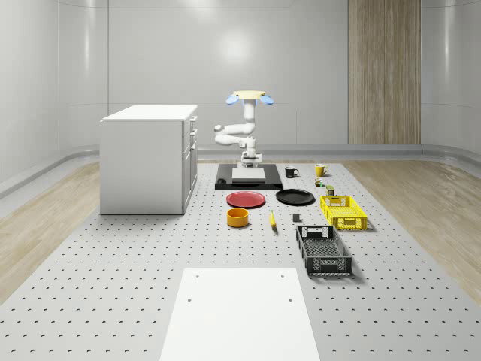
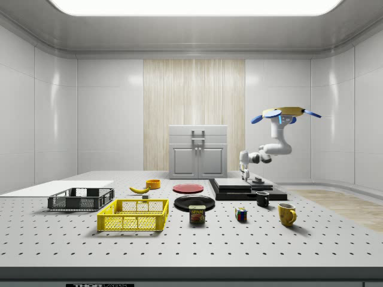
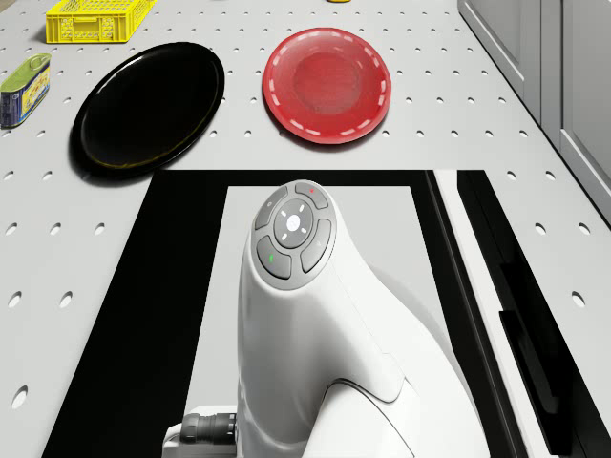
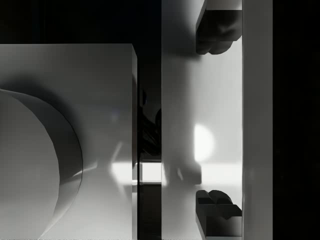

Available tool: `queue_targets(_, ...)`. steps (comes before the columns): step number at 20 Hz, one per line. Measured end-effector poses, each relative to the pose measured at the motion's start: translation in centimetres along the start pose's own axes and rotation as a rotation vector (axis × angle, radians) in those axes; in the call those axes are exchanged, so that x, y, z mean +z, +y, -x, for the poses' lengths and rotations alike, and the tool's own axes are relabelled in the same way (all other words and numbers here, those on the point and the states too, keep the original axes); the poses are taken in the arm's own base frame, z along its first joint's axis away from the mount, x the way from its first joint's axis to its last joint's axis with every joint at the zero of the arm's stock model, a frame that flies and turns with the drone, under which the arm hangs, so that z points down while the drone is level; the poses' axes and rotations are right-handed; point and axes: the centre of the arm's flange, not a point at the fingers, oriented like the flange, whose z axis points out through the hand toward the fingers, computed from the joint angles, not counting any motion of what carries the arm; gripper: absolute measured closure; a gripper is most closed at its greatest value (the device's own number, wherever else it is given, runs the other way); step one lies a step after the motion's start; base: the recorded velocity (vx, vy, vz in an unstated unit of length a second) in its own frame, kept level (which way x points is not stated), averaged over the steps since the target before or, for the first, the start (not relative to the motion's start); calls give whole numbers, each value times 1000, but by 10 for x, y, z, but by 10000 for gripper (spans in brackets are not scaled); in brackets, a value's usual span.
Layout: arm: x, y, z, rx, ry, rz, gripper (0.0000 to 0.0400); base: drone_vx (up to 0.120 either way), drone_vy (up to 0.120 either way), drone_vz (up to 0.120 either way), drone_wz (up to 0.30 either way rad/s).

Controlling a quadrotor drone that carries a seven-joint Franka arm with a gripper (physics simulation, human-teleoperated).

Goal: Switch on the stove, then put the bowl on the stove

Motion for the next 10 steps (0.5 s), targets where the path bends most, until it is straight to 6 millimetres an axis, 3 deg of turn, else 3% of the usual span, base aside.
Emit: queue_targets(10, 0, 1, -1, 0, 0, 0, 0, 120, 0, 0, 0)
